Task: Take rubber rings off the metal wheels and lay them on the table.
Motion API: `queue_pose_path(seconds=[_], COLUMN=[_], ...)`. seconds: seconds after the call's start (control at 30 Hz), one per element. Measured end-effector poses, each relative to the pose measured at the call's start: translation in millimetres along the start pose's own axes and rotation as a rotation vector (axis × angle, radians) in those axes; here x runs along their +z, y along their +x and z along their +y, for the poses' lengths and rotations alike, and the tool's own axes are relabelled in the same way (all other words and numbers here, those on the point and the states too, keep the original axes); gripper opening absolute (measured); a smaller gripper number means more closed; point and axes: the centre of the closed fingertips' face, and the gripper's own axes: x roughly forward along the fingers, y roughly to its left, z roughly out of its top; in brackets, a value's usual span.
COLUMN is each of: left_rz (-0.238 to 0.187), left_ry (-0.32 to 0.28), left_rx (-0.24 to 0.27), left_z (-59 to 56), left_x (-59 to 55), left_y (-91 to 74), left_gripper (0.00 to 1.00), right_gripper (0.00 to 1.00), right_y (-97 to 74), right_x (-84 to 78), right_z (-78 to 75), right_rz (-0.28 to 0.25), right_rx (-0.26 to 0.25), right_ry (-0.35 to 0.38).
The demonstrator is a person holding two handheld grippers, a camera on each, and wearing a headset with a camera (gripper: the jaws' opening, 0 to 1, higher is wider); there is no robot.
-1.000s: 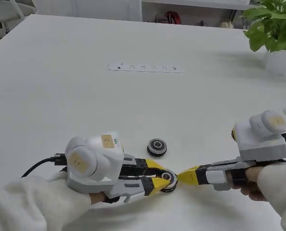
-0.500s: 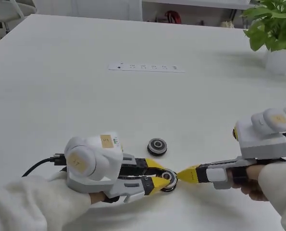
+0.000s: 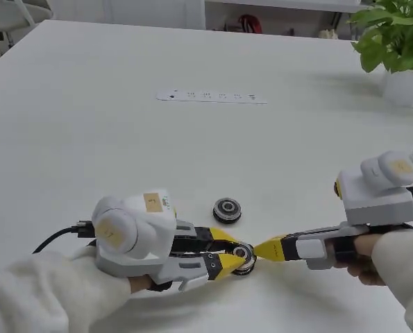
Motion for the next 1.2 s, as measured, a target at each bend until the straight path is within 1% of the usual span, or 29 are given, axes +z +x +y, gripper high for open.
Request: queue_pose_path(seconds=[0.77, 1.2], left_rz=[-0.009, -0.006], left_ry=[-0.014, -0.007], left_rx=[0.0, 0.001], left_z=[0.7, 0.6], left_x=[0.8, -0.1], left_y=[-3.0, -2.0], left_gripper=[0.13, 0.13], right_gripper=[0.0, 0.0], right_y=[1.6, 2.6], right_x=[5.2, 4.7], right_z=[5.3, 8.4], right_rz=[-0.011, -0.009], right_rx=[0.018, 0.034], right_ry=[0.003, 0.003])
